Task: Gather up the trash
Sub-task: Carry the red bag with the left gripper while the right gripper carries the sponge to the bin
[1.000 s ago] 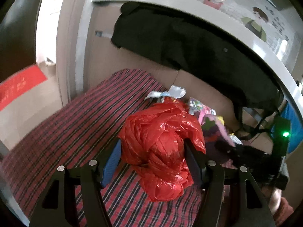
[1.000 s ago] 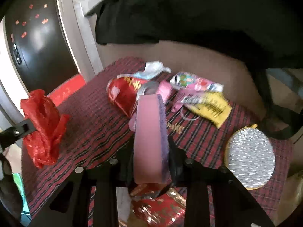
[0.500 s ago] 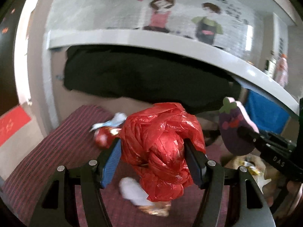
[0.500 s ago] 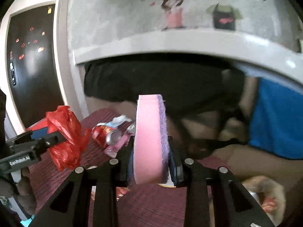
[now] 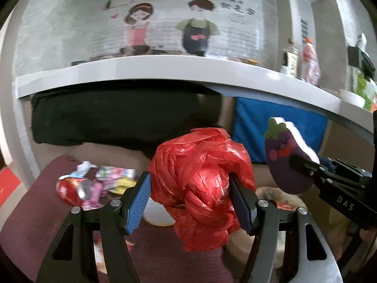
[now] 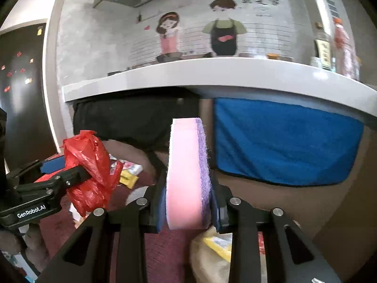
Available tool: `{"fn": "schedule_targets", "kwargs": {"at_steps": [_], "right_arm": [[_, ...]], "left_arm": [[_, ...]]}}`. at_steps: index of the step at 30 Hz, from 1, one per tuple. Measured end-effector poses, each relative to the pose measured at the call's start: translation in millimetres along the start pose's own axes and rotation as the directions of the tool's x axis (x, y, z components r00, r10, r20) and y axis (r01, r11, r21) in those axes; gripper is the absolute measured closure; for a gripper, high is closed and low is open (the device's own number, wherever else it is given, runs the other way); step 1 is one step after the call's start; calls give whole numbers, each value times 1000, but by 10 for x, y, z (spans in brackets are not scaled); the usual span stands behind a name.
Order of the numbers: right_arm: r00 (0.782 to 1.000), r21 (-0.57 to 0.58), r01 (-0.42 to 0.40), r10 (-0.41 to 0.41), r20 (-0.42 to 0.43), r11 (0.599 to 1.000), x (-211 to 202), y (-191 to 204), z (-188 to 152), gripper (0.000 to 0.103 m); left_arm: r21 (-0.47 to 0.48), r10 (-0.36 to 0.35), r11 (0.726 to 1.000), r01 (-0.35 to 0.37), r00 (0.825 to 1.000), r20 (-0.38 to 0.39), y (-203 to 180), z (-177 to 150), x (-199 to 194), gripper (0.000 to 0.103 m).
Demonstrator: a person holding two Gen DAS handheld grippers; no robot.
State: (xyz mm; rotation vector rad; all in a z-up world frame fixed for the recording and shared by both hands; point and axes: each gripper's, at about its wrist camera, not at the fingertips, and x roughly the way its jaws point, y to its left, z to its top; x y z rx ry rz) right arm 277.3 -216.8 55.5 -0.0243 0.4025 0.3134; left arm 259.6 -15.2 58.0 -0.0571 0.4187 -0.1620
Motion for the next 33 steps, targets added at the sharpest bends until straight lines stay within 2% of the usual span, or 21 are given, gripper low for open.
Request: {"fn": "schedule_targets", "kwargs": {"at_steps": [5,13,25,33], "right_arm": [[998,37,62,-62,7,997,-152,-396,-113,74],[993,93,122,-120,-17,988,-234,-832,-273,74],[986,126,163,-157,-60,979,-200,-1168,-449,74],[984,150,157,-143,-104,976,-30,-1300,-556,74]], "left_arm": [[40,-70,997,71,997,-28,-437,-14,157,38],[65,-152,985,158,985,-87,-897,-112,397,38],[28,-260,963,269,950,-172,-1218,-268,816,38],[14,-263,962,271,942,-208,-1248,-342,1030,38]]}}
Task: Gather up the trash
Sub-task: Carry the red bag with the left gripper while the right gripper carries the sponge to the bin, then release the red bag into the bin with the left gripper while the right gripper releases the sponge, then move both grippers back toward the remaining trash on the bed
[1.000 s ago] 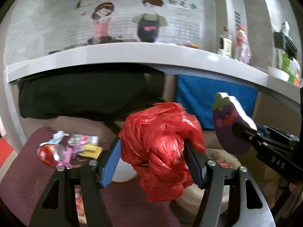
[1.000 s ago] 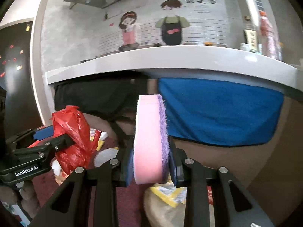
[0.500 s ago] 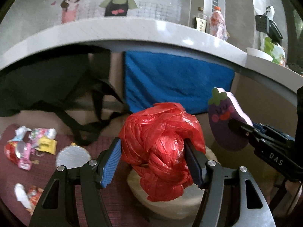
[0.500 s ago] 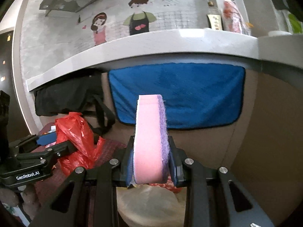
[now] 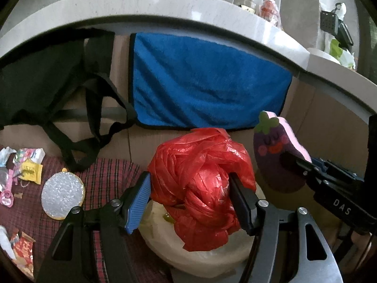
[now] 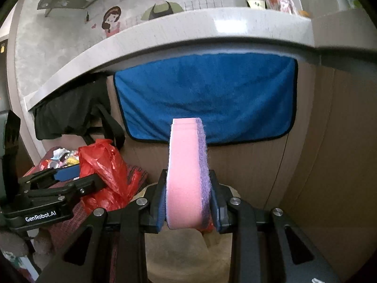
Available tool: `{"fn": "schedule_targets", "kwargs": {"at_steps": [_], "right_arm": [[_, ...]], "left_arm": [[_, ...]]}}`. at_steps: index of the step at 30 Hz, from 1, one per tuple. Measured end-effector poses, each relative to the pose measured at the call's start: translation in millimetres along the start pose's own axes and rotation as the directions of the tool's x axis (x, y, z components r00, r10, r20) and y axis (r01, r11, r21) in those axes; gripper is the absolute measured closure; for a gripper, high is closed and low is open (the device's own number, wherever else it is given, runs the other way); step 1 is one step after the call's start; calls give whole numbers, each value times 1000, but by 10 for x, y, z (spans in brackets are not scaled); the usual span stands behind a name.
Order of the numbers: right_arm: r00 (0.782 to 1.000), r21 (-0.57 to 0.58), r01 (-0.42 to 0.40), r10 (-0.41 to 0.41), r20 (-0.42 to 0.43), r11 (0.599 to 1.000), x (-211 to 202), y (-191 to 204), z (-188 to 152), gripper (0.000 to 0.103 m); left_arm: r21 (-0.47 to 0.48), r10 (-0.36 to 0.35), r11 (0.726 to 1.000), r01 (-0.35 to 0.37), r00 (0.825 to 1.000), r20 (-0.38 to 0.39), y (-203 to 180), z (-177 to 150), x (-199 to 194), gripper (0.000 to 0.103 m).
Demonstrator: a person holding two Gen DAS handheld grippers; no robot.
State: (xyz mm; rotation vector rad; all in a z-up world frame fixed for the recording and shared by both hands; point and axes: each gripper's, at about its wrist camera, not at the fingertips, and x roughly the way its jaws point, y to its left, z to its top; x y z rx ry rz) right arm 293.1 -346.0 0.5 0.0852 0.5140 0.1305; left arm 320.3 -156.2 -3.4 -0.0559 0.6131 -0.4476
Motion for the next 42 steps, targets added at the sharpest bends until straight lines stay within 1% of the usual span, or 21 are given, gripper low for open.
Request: {"fn": "schedule_targets", "kwargs": {"at_steps": [9,10,12,13,14,15,17,20,22,24,27,31,36,38,42], "right_arm": [[1000,8,-4,4,-30,1000,134,-39,-60,74],[999,12,-5,5,-32,1000,147,-51,-70,74],[999,22,-12,13,-35,1000,163,-78,-92,73],[999,24,-19,20,-36,1000,177,-91,-107,72],[999,23,-20,21,-40,1000,199,-97,-117,69],[999,22,-19,20,-48,1000,233,-105,-127,64],[998,31,-24,26,-63,999,293,-131,-153,60],[997,55,-27,31,-76,998,336,-163,-173,60],[997,68,-26,30,-72,997,317,-178,-175,60],[998,67,-17,21,-63,998,286,-162,-161,60],[999,57,-13,16,-49,998,223,-107,-130,60],[1000,45,-20,21,-21,999,150,34,-74,60],[998,27,-60,60,15,998,142,343,9,59],[996,18,-93,92,21,996,168,518,37,59],[986,-18,-164,164,5,986,266,969,57,59]], "left_arm": [[-2,8,1000,-8,1000,-14,36,-11,151,38],[-5,-2,1000,2,1000,-17,45,-11,168,38],[-19,-65,998,64,997,-37,76,-5,229,37],[-27,-116,993,114,991,-72,104,2,300,36],[-32,-133,991,131,986,-99,128,5,356,32],[-36,-139,990,136,984,-111,144,4,387,32],[-50,-159,987,153,979,-130,198,3,454,32],[-105,-192,978,180,973,-129,299,24,466,32],[-133,-192,975,176,974,-117,364,45,428,32],[-150,-168,977,154,982,-89,442,77,337,32],[-169,-110,981,99,993,-54,605,120,169,32],[-169,-2,986,1,1000,-4,917,87,-180,32],[-198,103,975,-100,995,6,1356,-15,-551,32],[-209,151,967,-144,988,14,1564,-81,-740,32],[-239,229,946,-217,973,24,1930,-222,-1049,32]]}}
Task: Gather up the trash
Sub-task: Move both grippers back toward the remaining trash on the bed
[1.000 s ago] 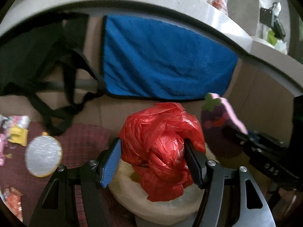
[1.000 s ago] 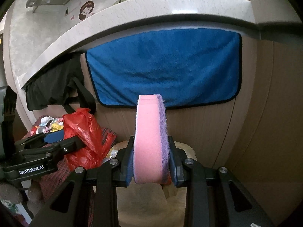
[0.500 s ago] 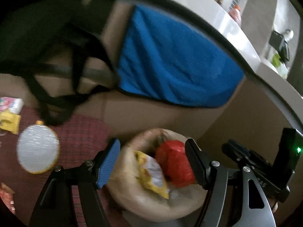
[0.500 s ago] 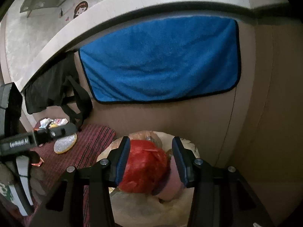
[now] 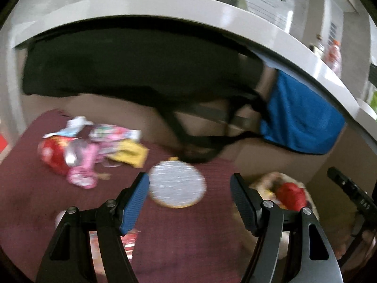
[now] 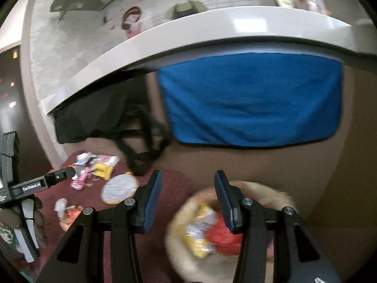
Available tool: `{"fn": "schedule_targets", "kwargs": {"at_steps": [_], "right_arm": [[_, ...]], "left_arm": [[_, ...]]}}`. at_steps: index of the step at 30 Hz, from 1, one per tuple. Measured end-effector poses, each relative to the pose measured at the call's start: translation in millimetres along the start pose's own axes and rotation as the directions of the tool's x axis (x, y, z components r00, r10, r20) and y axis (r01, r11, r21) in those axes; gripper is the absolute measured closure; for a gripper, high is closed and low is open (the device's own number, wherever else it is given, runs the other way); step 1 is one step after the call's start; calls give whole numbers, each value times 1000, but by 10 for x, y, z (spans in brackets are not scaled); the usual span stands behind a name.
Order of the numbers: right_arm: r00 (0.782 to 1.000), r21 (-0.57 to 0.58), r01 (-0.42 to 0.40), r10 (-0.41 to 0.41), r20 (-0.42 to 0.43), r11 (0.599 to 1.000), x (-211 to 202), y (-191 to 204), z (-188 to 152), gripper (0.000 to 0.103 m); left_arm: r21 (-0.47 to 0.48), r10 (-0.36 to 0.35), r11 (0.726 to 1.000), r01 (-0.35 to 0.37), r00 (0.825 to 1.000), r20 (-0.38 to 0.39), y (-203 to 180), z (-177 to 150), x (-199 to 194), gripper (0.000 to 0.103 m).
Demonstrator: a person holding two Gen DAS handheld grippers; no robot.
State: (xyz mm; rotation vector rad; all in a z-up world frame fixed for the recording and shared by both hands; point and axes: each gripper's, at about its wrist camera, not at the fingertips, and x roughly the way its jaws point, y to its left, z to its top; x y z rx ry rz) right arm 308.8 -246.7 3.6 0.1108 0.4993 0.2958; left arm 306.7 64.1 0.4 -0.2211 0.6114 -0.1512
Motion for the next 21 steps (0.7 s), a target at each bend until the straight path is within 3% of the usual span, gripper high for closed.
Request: {"fn": "schedule_targets", "kwargs": {"at_steps": [6,11,16,21], "right_arm": [[993,-54,-110,107,-56,992,310,658,-78,59],[963,-99,-240,224,-152,966,607,1199,-220,59],[945,-139,-281,248,-211,950,844,1601,-325,59],[948,-145,-259,223,-228,955,931,1597,-339,59]], "left_arm": [[-87,95,992,-94,995,10,790,-96,-286,32],[-152,143,978,-143,990,-16,1313,-207,-402,32],[-223,97,968,-117,990,-100,1519,-470,-276,32],[-205,92,971,-123,983,-158,1415,-707,-59,32]]}}
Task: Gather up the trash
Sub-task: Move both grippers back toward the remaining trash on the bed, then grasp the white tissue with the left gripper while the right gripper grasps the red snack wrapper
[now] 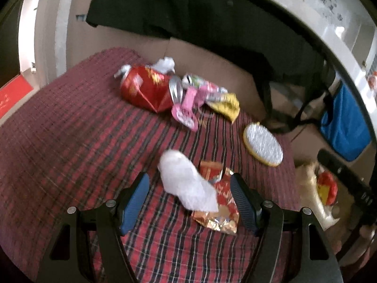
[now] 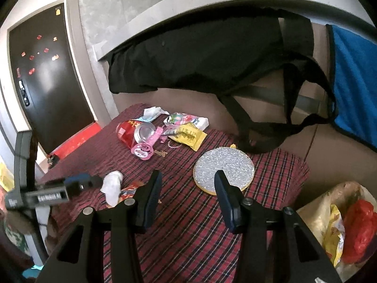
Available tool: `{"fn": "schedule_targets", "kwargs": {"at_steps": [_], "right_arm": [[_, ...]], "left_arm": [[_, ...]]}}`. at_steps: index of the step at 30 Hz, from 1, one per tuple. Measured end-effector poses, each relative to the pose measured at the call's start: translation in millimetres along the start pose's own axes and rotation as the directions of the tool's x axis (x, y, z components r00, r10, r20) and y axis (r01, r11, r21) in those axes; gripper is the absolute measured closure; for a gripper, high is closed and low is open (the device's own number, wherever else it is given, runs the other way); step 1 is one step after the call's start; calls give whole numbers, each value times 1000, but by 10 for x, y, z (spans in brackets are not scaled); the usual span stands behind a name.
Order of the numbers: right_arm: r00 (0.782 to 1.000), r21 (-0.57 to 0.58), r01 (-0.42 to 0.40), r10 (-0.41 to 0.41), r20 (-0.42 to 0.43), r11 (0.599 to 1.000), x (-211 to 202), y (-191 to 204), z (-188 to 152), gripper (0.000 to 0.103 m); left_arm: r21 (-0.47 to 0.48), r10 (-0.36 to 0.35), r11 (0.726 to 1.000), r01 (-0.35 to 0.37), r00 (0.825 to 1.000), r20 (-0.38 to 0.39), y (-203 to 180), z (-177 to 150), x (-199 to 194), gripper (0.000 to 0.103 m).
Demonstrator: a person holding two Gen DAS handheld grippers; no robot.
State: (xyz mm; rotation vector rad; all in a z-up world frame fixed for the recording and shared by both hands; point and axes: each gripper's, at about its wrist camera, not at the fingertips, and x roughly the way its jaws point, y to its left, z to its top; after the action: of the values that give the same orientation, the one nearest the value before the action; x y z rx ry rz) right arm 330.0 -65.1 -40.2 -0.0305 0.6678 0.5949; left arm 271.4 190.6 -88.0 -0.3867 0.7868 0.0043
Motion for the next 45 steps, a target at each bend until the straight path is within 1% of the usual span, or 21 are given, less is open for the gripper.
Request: {"fn": "schedule_targets", "kwargs": {"at_steps": [4,6,7,8,9,10,11,12,13,16,19,21,23,24,27,31,36,39,42,43,45], "right_arm": [[1000,30,18,-17,-18,999,19,-128,-48,59],[999,46,27,-26,-22,999,10,-189,-81,59],[999,54,32,-30,-26,998,11,-219,-102,59],[999,63,34,-32,-30,997,17,-245,-123,59],[999,67,32,-30,-33,997,18,-255,-136,59],[999,74,27,-24,-39,997,26,-262,-150,59],[999,77,19,-16,-44,997,30,-257,-160,59],[999,80,8,-4,-50,997,43,-235,-173,58],[998,82,-3,8,-55,997,56,-199,-185,58],[995,73,-46,52,-87,996,144,-8,-230,58],[983,83,-107,118,-140,991,294,227,-308,58],[973,107,-132,149,-176,986,406,350,-358,58],[961,155,-153,183,-208,976,547,452,-413,58],[959,173,-149,185,-217,974,603,485,-434,58],[955,210,-124,174,-239,970,760,583,-474,58],[953,206,-91,145,-266,974,929,765,-467,58],[958,139,-32,70,-278,990,1056,974,-403,54],[954,120,-19,53,-294,993,1151,1033,-341,53],[949,104,-6,38,-311,995,1275,1093,-267,52],[948,91,0,29,-316,996,1321,1128,-241,52],[947,67,8,14,-321,998,1396,1194,-204,47]], "left_arm": [[21,26,999,-26,1000,-14,-68,-30,143,33],[14,21,1000,-21,999,-29,-75,-21,219,35],[8,22,1000,-21,999,-46,-76,-19,273,38],[-1,24,1000,-24,998,-62,-64,-16,317,45],[-11,25,1000,-25,997,-76,-40,-14,348,48],[-20,34,999,-36,997,-70,-24,-14,347,55],[-20,36,999,-38,997,-63,-14,-6,331,72],[-21,30,999,-32,998,-61,-8,2,311,81],[-26,18,999,-19,998,-56,7,10,279,86],[-17,12,1000,-13,1000,-13,52,38,123,88],[-18,22,1000,-21,999,30,143,94,-46,88],[-11,39,999,-38,996,77,224,139,-204,88],[0,51,999,-51,993,108,292,169,-314,88],[4,51,999,-52,992,117,330,180,-359,88],[2,40,999,-40,989,146,454,161,-489,88],[-8,42,999,-41,985,169,645,109,-593,88],[-68,36,997,-25,986,163,935,89,-637,88],[-94,25,996,-10,987,158,1088,94,-675,87],[-118,33,993,-13,985,167,1209,108,-712,85],[-125,34,992,-13,985,170,1238,113,-721,82],[-141,37,990,-12,984,174,1302,116,-738,79]]}}
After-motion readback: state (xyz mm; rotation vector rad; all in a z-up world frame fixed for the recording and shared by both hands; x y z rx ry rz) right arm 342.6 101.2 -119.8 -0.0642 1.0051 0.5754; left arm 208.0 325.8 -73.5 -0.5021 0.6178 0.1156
